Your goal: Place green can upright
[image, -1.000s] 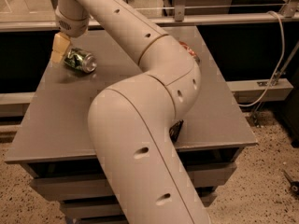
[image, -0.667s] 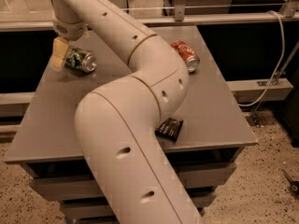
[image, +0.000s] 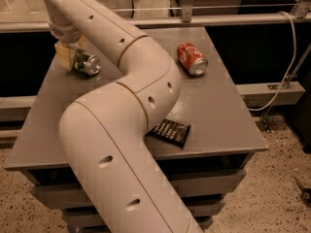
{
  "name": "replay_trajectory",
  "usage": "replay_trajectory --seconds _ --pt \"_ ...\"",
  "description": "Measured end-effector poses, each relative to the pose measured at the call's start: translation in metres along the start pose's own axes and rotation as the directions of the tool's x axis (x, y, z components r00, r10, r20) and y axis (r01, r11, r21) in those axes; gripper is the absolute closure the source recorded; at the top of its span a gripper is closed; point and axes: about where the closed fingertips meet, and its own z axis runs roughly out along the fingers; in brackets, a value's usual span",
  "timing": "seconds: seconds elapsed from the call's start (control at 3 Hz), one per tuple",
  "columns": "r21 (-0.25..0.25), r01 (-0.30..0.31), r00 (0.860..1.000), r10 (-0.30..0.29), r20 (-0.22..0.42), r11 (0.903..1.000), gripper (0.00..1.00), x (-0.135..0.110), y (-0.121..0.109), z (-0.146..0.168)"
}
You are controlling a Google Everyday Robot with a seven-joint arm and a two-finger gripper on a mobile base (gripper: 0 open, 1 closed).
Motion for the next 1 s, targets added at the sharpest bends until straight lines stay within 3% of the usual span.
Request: replay_trajectory --seconds 0.33,0.67,1.0 --pt "0.018 -0.008 1.000 0.008 0.009 0.9998 0.64 -0.007 -0.001 -0.009" --pt "0.031 -0.034 0.994 0.030 0.110 0.9990 0.87 -0.010 -0.013 -0.042" --pt "0.008 -0.068 0.952 0.063 0.298 0.9977 1.00 -0.001 -0.029 -0.089"
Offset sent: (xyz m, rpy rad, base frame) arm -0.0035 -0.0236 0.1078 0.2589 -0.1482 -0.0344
